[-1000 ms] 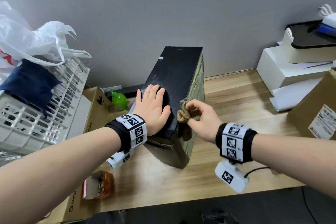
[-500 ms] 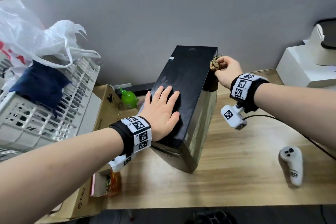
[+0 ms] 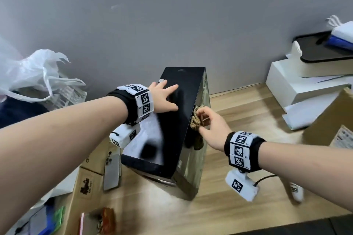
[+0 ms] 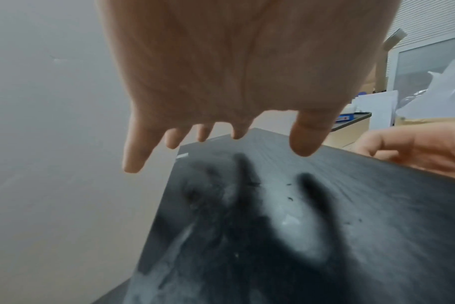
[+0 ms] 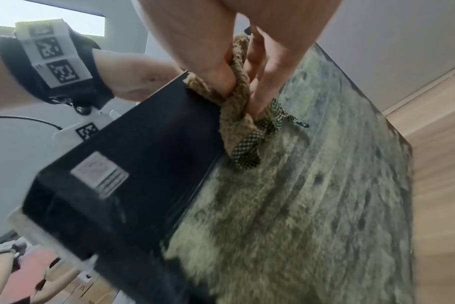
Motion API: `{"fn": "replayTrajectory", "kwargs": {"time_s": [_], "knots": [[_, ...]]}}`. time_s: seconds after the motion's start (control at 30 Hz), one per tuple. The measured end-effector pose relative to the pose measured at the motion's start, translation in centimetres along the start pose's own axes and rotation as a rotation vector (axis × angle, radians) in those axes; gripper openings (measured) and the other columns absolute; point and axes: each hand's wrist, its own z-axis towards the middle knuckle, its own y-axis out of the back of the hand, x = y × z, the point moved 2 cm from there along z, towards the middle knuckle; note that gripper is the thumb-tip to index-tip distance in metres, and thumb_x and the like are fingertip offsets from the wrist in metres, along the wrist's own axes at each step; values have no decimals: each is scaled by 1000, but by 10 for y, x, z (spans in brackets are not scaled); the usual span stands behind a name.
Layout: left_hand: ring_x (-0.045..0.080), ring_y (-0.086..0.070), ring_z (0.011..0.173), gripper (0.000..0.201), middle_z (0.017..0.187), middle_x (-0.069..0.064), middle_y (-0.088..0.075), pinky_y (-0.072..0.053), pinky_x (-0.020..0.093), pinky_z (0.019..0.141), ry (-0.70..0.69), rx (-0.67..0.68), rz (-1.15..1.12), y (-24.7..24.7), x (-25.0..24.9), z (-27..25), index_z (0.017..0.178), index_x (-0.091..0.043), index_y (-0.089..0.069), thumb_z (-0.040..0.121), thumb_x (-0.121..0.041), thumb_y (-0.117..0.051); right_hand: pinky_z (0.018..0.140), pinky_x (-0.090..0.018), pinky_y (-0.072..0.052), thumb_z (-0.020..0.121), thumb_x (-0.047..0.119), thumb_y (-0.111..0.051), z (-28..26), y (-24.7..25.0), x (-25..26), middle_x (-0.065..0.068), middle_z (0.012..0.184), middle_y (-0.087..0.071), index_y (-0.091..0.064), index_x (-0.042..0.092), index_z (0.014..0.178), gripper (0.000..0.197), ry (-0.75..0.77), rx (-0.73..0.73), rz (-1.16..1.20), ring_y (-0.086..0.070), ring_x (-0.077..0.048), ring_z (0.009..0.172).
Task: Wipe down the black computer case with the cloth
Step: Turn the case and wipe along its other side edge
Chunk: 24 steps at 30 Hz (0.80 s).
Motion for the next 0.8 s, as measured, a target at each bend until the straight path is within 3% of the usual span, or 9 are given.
{"fn": "replayTrajectory", "kwargs": {"time_s": [0.17,0.3,0.37,0.47,0.57,0.7,0.8], "knots": [[33,5,152,88,166,-3,6,-10,49,121,-52,88,-49,-12,-3,10,153,-49,-1,87,-64,-57,85,-28,-51,78,-6,-51,64,20,-8,16,84,-58,-57,26,98,38,-24,-159,-6,-61,-16,83],[32,11,152,89,166,-4,10,-11,55,121,-40,120,-65,-16,5,11,152,-51,2,85,-67,-55,89,-25,-50,81,-6,-51,123,37,-11,10,83,-62,-66,19,104,38,-124,-347,17,-57,-12,78],[32,12,152,89,166,-4,11,-11,55,121,-43,123,-64,-17,5,10,152,-51,3,86,-67,-55,92,-22,-48,83,-2,-51,146,45,-15,2,94,-68,-68,17,112,39,-178,-390,4,-59,-11,83],[31,13,152,88,166,-5,12,-12,56,121,-52,116,-80,-18,3,11,152,-51,3,87,-66,-54,87,-15,-43,87,5,-49,163,49,-30,-1,115,-70,-67,22,121,42,-258,-392,-29,-65,-17,98],[31,14,151,88,165,-6,13,-14,57,120,-51,118,-74,-18,3,9,152,-51,3,87,-66,-54,91,-20,-46,86,3,-49,158,40,-45,-3,116,-70,-68,20,119,41,-307,-361,-51,-65,-21,104],[31,15,151,87,165,-5,14,-13,56,120,-48,127,-51,-16,1,9,152,-51,5,88,-65,-52,82,-22,-45,85,-7,-49,105,6,-70,0,93,-66,-73,9,104,34,-365,-242,-16,-60,-16,90],[32,14,151,87,166,-4,13,-12,56,120,-50,107,-52,-16,0,8,152,-50,4,88,-65,-53,90,-25,-49,84,-1,-55,54,-21,-91,-4,102,-71,-74,8,104,29,-425,-148,-61,-66,-18,99]]}}
